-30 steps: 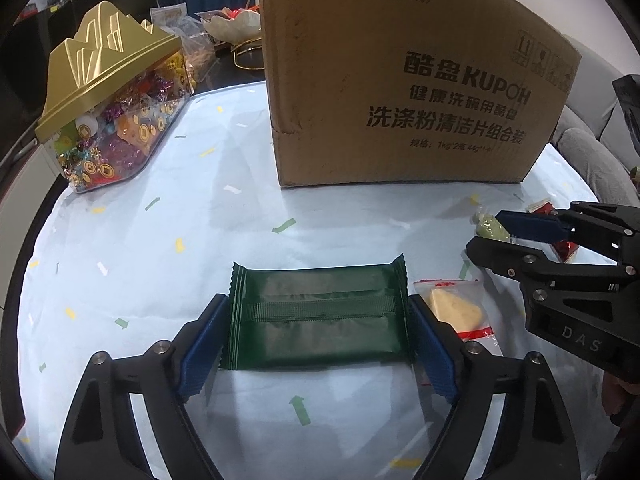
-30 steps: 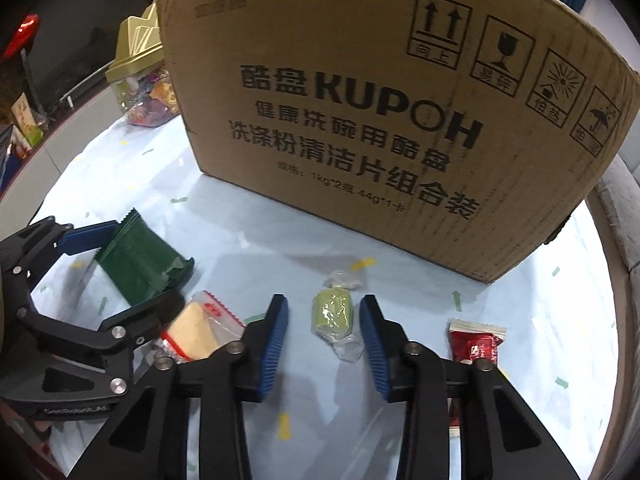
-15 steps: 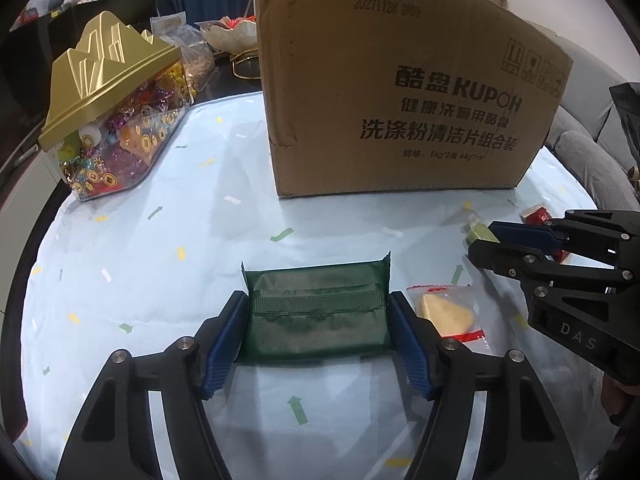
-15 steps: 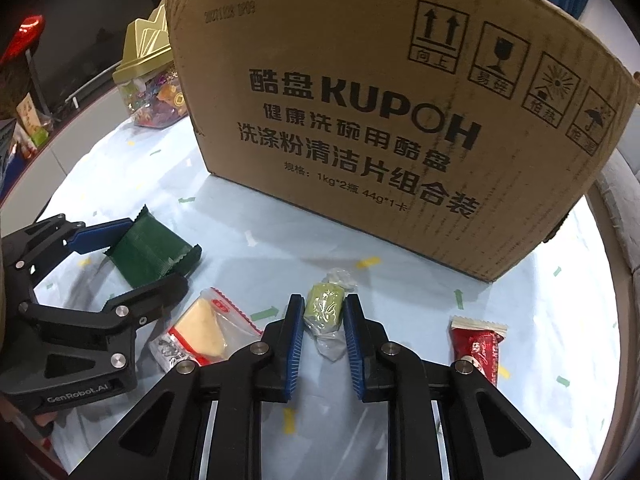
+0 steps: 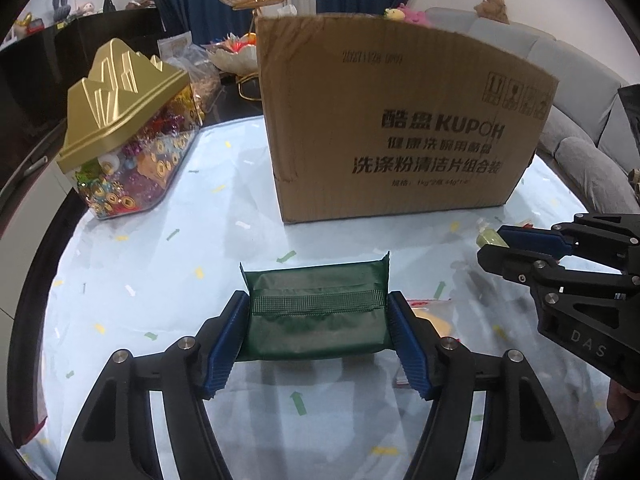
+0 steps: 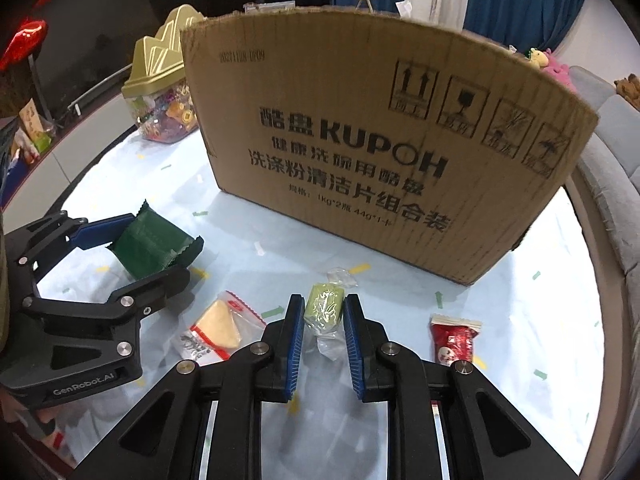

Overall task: Organize snacks
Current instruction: 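Lift and carry the green pack and green candy over the box with both tools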

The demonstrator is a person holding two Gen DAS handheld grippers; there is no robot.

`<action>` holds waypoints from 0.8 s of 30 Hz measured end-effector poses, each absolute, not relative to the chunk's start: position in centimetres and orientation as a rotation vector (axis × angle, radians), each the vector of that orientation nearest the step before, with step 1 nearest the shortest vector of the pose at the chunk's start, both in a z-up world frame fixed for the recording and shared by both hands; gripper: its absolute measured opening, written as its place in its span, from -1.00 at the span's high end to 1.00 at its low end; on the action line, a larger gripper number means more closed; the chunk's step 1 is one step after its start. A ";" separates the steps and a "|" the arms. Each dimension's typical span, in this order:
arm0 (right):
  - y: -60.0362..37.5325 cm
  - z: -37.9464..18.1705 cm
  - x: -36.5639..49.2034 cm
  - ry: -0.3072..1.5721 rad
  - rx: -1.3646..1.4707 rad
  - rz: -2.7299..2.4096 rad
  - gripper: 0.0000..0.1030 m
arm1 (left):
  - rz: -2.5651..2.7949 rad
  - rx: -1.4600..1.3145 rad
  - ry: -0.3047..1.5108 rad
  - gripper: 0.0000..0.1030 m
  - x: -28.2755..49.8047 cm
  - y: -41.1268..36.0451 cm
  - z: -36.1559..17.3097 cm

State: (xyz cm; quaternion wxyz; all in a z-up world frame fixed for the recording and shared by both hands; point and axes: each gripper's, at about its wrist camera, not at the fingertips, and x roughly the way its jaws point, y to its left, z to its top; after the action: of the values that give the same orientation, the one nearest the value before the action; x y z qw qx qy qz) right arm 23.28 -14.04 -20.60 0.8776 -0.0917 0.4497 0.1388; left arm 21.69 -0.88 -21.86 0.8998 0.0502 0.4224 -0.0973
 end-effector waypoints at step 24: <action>-14.9 -15.5 20.0 0.891 -0.185 0.267 0.58 | -0.183 0.108 0.873 -0.32 19.6 -2.5 -17.4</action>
State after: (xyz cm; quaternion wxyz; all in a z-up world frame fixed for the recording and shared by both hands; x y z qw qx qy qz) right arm 19.96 -14.92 -15.46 0.8897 -0.0891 0.4289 0.1288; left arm 19.58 -2.52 -17.43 0.9008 0.0520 0.4220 -0.0886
